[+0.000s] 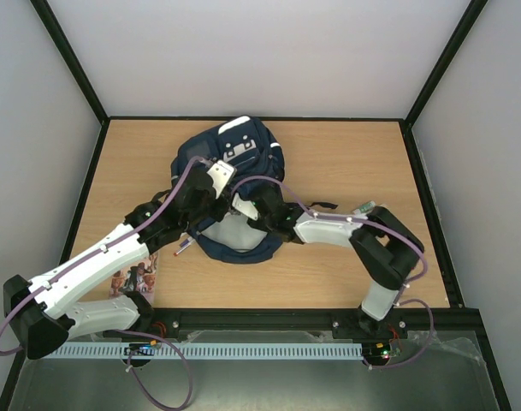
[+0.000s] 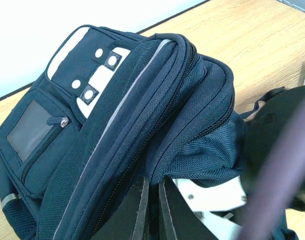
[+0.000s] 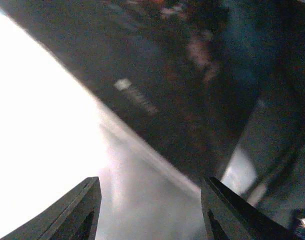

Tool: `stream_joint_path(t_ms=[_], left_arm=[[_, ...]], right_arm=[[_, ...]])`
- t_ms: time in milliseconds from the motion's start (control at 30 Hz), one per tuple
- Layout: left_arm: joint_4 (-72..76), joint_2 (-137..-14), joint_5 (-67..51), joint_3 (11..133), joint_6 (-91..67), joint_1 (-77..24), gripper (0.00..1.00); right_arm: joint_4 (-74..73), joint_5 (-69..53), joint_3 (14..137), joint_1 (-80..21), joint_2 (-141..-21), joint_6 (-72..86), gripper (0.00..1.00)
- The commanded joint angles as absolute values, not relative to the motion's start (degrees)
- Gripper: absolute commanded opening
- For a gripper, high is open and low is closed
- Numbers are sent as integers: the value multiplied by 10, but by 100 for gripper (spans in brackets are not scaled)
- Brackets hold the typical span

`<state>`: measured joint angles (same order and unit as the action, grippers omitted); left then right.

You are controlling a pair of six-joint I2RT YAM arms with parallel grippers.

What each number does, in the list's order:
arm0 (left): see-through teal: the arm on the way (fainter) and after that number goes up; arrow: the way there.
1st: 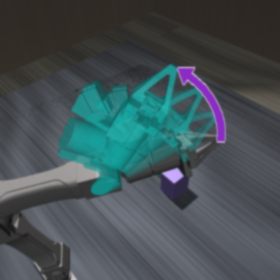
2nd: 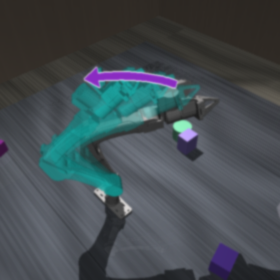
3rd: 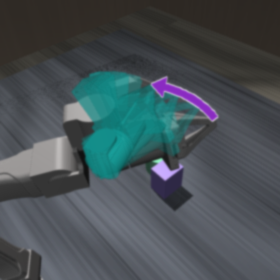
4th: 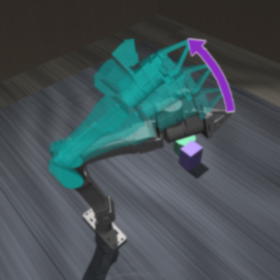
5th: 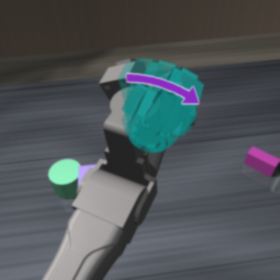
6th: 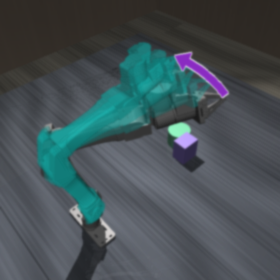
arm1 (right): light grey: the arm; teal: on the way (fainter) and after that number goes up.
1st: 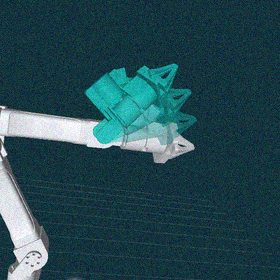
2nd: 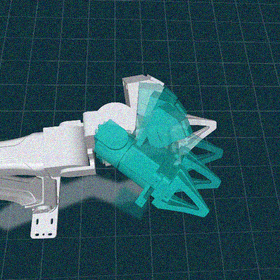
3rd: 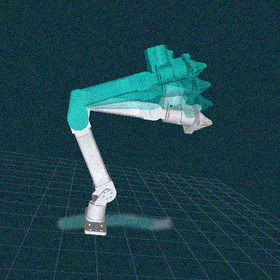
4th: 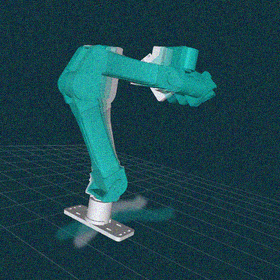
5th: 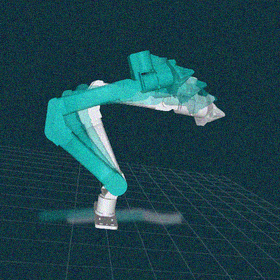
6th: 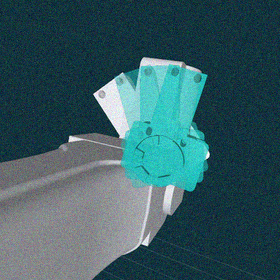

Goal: Pack the student bag
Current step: Place the book in the student bag, then adjust the book in the student bag.

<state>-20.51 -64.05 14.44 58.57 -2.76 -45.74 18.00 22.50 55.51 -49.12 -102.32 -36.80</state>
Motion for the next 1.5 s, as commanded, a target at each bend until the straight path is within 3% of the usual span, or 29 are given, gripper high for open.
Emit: stream_joint_path(t_ms=[0, 233, 433, 667, 1133, 1467], left_arm=[[-162, -613, 137, 607, -44, -462, 3], [-147, -615, 135, 580, -58, -459, 2], [-154, -625, 124, 569, -65, -458, 2], [-154, -627, 113, 558, -72, -457, 2], [-178, -619, 116, 563, -84, -457, 3], [-156, -596, 107, 542, -90, -456, 2]], right_arm=[[21, 32, 517, -490, -927, -348, 57], [-174, -89, 500, -482, -762, -335, 58], [-261, -124, 606, -434, -711, -282, 57], [-229, -107, 693, -410, -755, -293, 68], [-132, -129, 749, -410, -854, -315, 69], [-197, -151, 796, -409, -867, -364, 69]])
